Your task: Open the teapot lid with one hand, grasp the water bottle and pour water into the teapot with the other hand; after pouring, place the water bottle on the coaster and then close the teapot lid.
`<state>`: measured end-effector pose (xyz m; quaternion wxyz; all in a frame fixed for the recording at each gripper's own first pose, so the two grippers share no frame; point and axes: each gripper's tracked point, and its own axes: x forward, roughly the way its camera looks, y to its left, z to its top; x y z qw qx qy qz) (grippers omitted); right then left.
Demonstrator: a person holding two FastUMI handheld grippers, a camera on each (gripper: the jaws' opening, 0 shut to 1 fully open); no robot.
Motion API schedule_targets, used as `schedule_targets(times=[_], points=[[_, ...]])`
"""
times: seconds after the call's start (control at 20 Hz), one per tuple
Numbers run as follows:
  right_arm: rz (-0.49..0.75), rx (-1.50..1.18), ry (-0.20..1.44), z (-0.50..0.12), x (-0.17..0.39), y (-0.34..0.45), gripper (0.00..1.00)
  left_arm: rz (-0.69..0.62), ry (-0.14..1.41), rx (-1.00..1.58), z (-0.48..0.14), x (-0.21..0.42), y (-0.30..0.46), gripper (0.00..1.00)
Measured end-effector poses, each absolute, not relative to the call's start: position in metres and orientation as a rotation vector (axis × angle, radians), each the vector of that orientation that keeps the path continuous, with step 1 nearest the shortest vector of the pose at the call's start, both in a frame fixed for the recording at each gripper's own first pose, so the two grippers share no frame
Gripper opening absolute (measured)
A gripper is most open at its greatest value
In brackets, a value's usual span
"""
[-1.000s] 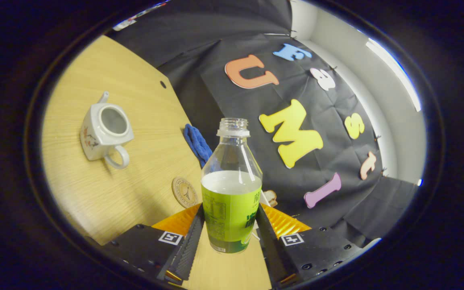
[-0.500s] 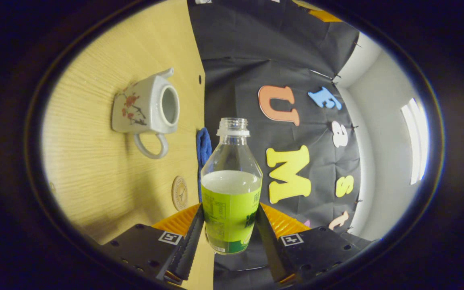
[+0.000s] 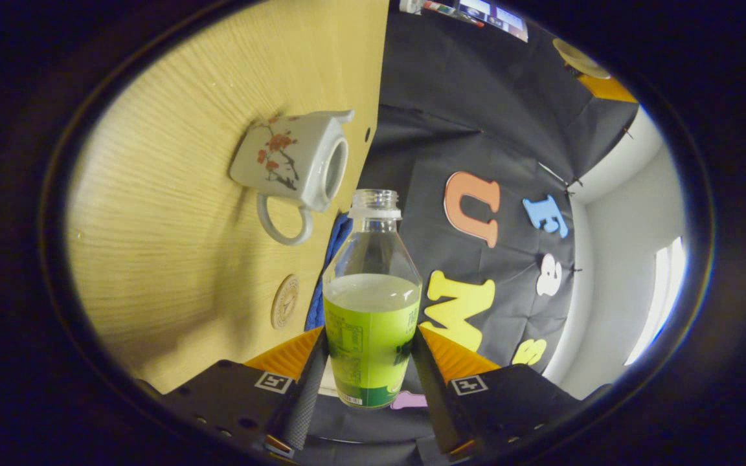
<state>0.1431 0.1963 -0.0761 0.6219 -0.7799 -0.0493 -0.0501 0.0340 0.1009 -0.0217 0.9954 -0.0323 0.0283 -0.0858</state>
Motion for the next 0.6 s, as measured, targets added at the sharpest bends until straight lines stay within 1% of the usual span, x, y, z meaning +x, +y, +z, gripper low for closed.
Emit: schedule_targets(times=[0.15,0.2,0.35,0.4,0.45,0.5,0.6], points=[[-0.119,-1.88,-0.145,-0.07,0.143,0.2,0.75,-0.175,0.061,-0.068,-0.022,0.034,0.102,0.07],[-0.125,-1.897,-0.153,-0.068,0.142,0.201,0.73,-0.175,0.063,-0.071,-0.023,0.033,0.101,0.07],[-0.143,-1.943,-0.183,-0.061,0.142,0.203,0.73,-0.174,0.066,-0.077,-0.024,0.034,0.105,0.07],[-0.15,-1.952,-0.189,-0.058,0.143,0.204,0.75,-0.172,0.068,-0.081,-0.025,0.035,0.106,0.07],[-0.153,-1.965,-0.192,-0.055,0.144,0.206,0.75,-0.171,0.069,-0.084,-0.024,0.035,0.108,0.07],[-0.158,-1.979,-0.195,-0.054,0.147,0.206,0.73,-0.17,0.069,-0.088,-0.026,0.036,0.109,0.07],[-0.163,-2.003,-0.201,-0.051,0.147,0.206,0.74,-0.168,0.071,-0.094,-0.026,0.037,0.111,0.07]])
